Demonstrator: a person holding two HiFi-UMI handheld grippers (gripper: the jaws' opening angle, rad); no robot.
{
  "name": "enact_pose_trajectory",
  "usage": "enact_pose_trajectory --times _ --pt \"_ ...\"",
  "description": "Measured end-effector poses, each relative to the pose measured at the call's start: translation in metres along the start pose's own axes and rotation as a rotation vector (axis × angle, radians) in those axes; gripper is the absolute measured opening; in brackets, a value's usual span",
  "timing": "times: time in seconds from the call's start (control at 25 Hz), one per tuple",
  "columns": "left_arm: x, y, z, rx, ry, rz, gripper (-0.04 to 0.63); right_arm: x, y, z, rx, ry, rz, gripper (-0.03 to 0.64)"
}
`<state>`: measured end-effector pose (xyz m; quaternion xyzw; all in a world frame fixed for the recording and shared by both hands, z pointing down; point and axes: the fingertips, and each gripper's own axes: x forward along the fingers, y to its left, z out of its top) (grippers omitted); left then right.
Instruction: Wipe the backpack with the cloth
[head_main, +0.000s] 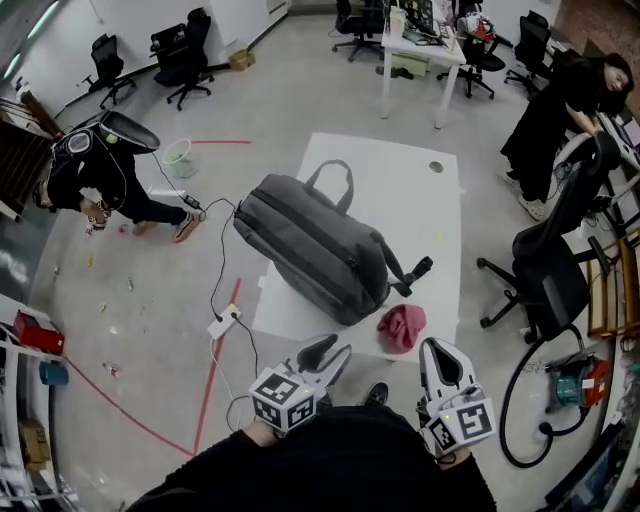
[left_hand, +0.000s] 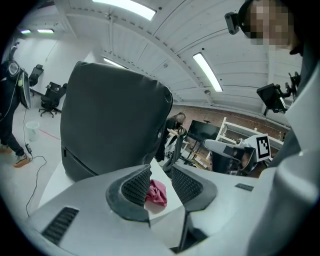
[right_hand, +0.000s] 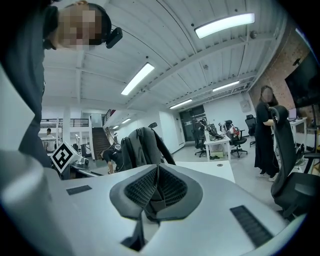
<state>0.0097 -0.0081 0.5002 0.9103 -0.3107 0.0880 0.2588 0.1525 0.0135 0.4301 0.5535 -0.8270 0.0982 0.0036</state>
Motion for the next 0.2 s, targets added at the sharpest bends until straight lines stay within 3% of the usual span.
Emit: enact_pose_trajectory --times 0.2 --pt "0.013 -0.014 -0.002 0.021 0.015 0.019 0.146 -0.006 -0.015 -0.006 0.014 0.014 0.022 0.02"
